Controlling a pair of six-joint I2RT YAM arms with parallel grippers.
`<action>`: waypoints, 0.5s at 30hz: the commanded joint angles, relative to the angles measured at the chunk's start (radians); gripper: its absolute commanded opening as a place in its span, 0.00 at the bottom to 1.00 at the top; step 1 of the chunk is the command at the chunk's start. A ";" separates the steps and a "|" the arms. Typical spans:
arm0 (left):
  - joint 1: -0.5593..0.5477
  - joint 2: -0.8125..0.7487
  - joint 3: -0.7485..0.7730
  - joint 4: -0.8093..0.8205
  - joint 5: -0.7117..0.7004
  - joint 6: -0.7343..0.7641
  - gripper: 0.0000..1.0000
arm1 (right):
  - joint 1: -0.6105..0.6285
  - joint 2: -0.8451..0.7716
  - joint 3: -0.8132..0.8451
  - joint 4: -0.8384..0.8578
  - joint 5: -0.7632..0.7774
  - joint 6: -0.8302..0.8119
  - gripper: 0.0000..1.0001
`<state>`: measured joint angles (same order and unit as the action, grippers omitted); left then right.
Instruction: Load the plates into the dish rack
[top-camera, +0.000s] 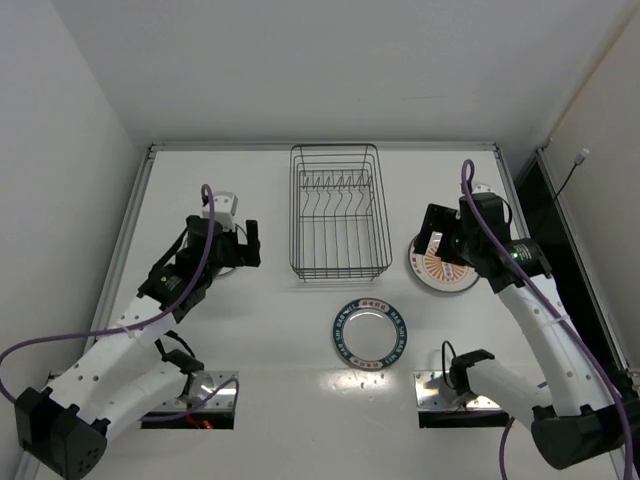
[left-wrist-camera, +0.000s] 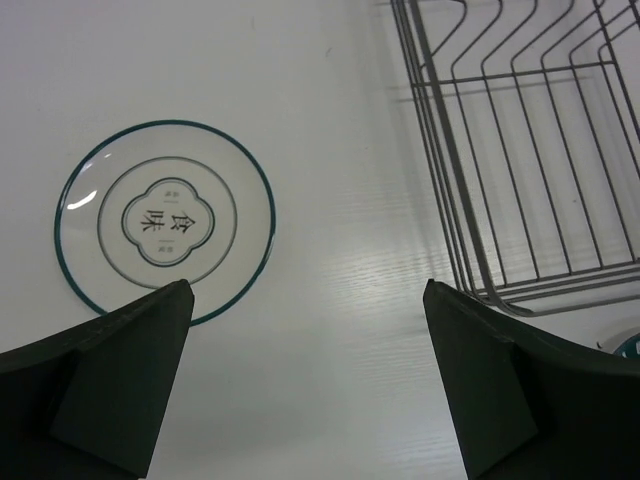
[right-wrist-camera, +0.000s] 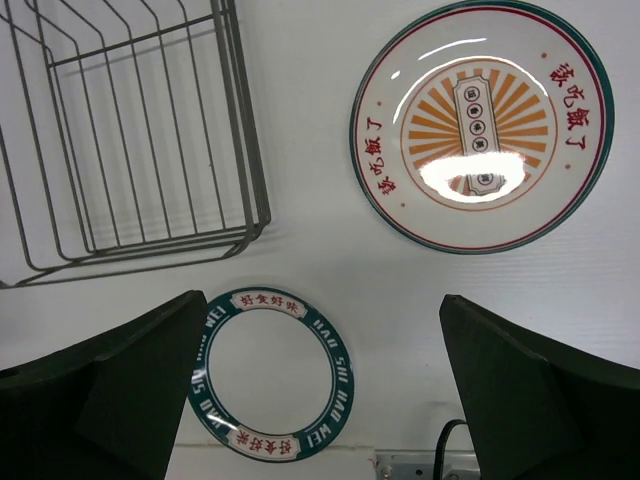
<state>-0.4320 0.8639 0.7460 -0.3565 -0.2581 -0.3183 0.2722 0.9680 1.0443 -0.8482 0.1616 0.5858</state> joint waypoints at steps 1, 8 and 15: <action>-0.040 -0.011 -0.013 0.071 -0.032 0.028 1.00 | -0.031 0.017 -0.001 0.049 -0.023 0.016 1.00; -0.154 -0.011 -0.011 0.041 -0.125 0.019 1.00 | -0.216 0.024 -0.090 0.285 -0.177 0.054 1.00; -0.200 -0.032 -0.011 0.040 -0.185 0.010 1.00 | -0.767 0.169 -0.289 0.432 -0.583 0.082 0.99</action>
<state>-0.6086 0.8589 0.7319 -0.3351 -0.3935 -0.2993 -0.3706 1.1267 0.8127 -0.5022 -0.2234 0.6346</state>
